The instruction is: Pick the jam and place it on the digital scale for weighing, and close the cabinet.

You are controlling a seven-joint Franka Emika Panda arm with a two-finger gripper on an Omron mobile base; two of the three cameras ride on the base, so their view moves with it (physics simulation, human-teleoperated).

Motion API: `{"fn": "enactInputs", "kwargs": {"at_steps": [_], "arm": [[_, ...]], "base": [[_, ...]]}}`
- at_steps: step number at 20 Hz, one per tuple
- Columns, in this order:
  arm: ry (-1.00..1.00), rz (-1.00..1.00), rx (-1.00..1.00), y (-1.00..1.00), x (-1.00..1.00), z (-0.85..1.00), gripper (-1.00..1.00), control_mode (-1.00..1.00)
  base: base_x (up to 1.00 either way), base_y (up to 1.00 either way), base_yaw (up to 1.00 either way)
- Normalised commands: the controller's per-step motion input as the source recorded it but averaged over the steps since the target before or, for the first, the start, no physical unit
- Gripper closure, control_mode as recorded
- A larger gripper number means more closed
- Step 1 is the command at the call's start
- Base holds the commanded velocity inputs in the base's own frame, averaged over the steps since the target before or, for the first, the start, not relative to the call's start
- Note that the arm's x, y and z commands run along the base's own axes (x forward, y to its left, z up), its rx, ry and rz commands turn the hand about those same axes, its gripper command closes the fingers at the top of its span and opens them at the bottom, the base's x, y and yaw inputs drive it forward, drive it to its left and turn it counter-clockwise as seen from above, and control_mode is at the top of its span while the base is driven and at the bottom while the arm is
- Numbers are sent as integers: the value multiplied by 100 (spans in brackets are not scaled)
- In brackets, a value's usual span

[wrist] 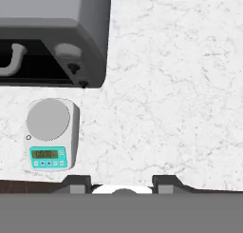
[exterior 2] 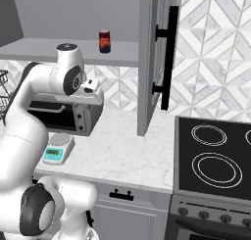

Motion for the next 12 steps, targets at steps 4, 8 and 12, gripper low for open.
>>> {"fn": "enactInputs", "kwargs": {"at_steps": [4, 8, 12], "arm": [[-11, 1, 0, 0, -49, 5, -100, -100], [-37, 0, 0, 0, -86, 20, -100, -100], [-41, 1, 0, 0, -73, 21, -100, -100]], "base": [[0, 0, 0], [0, 0, 0], [0, 0, 0]]}}
